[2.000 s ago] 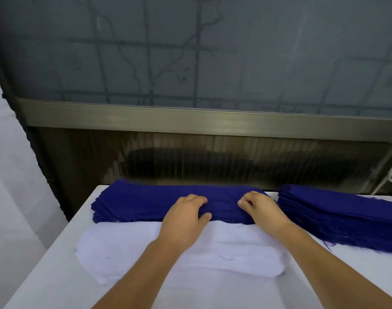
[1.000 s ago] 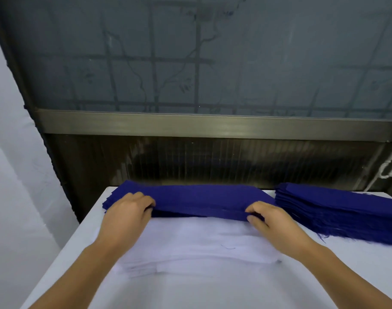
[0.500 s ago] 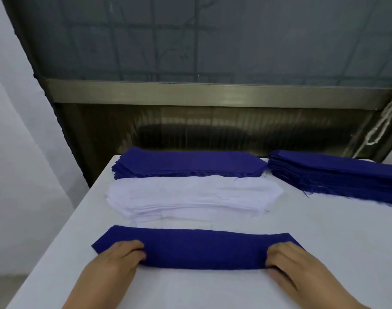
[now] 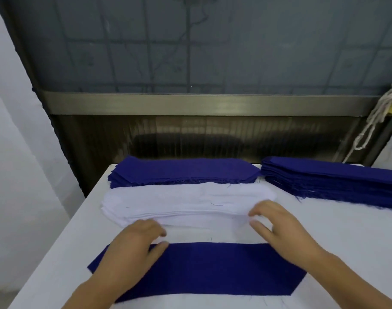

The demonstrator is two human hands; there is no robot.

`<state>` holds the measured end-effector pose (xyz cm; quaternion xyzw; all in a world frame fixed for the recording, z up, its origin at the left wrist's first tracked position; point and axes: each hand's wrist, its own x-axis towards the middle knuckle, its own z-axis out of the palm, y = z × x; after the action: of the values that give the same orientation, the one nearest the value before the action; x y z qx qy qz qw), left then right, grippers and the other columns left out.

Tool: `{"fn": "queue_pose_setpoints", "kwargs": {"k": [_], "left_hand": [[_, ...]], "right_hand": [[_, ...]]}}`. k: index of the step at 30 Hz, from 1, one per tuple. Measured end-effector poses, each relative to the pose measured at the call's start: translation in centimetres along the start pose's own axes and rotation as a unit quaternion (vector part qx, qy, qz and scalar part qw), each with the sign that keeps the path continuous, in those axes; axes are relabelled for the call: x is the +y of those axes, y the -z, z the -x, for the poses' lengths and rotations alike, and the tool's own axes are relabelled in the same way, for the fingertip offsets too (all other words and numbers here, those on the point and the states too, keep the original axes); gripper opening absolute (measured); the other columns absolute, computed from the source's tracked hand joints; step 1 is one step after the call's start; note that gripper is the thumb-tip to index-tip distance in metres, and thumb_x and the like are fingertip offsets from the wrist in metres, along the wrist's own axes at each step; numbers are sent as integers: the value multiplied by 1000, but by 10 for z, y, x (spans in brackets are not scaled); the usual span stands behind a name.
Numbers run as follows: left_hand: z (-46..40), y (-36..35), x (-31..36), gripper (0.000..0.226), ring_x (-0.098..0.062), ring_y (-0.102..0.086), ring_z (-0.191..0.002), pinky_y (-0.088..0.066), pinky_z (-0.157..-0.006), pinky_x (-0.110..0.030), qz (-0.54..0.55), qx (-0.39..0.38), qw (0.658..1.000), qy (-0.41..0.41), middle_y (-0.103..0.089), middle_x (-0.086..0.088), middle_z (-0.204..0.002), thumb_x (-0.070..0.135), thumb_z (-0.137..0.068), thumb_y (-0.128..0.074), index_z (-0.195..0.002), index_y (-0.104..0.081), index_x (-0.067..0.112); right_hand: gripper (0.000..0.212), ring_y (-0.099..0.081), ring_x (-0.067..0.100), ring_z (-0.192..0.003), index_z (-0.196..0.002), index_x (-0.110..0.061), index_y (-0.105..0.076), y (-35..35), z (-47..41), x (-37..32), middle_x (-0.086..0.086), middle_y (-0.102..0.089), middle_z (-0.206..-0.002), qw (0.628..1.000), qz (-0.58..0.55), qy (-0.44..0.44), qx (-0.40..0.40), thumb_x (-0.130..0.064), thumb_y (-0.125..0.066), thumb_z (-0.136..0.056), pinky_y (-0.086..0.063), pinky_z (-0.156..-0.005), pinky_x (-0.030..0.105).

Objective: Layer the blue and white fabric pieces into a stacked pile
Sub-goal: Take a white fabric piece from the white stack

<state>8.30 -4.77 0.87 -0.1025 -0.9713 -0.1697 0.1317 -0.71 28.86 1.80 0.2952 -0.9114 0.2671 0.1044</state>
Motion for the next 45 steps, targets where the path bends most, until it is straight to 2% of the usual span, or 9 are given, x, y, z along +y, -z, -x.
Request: {"fn": "queue_pose_setpoints", "kwargs": {"k": [3, 8, 12, 17, 22, 29, 33, 38, 45], "left_hand": [[-48, -13, 21, 26, 11, -36, -106, -18, -88, 5, 18, 36, 999, -3, -47, 27, -118, 34, -95, -56, -120, -61, 32], [-108, -30, 30, 31, -1, -45, -119, -32, -97, -11, 63, 19, 998, 17, -53, 18, -128, 35, -96, -53, -127, -57, 31], [-125, -37, 23, 26, -3, -51, -104, -45, -94, -21, 72, -64, 995, 25, -57, 16, -113, 38, -92, -61, -115, -63, 28], [-133, -41, 16, 19, -4, -55, -91, -48, -84, -21, 120, -53, 991, 41, -56, 18, -96, 42, -83, -70, -98, -66, 30], [-143, -44, 18, 18, -5, -55, -83, -45, -73, -21, 95, -53, 992, 59, -53, 16, -87, 45, -84, -68, -95, -64, 31], [-155, -46, 17, 8, -7, -58, -83, -49, -75, -25, 75, -58, 993, 76, -59, 15, -89, 32, -95, -56, -94, -63, 29], [-161, -47, 16, 10, -9, -59, -80, -53, -75, -30, 69, -57, 993, 80, -63, 10, -89, 33, -96, -55, -95, -63, 27], [-152, -42, 9, 6, -8, -56, -82, -47, -72, -22, 31, -28, 998, 49, -57, 13, -91, 32, -94, -56, -97, -60, 29], [-112, 5, -61, 8, -6, -59, -87, -40, -71, -15, -36, -24, 994, 100, -60, 12, -99, 29, -93, -59, -99, -61, 34]], "right_hand": [[18, -46, -3, -104, -112, -37, -55, -12, -53, 8, -28, -45, -107, 999, 29, -23, -18, -38, -56, -95, -36, -87, 9], [9, -49, 1, -96, -92, -41, -54, -24, -83, 30, -20, -51, -97, 993, -18, -60, -100, -38, -63, -90, -44, -85, 20], [11, -50, 0, -87, -82, -40, -57, -27, -89, 37, -15, -54, -88, 994, -38, -47, -91, -36, -63, -90, -43, -74, 16], [13, -56, 4, -73, -82, -24, -67, -27, -102, 39, -7, -60, -83, 985, -107, -98, -99, -29, -62, -93, -45, -66, 16], [22, -53, -5, -62, -74, -28, -64, -24, -107, 38, -14, -58, -68, 974, -147, -133, -111, -28, -60, -95, -41, -59, 9], [17, -56, 7, -75, -85, -27, -62, -18, -106, 29, -10, -60, -78, 975, -121, -153, -109, -37, -54, -96, -44, -66, 15], [26, -54, 0, -86, -99, -42, -49, -25, -108, 14, -23, -53, -90, 990, 13, -96, -103, -56, -63, -83, -38, -65, 13], [8, -59, 8, -91, -102, -31, -55, -31, -116, 12, -12, -62, -100, 991, 73, -75, -85, -34, -56, -95, -51, -78, 22], [10, -57, 4, -87, -106, -31, -58, -12, -105, 33, -16, -57, -97, 988, 50, -90, -113, -28, -55, -97, -40, -74, 12]]}}
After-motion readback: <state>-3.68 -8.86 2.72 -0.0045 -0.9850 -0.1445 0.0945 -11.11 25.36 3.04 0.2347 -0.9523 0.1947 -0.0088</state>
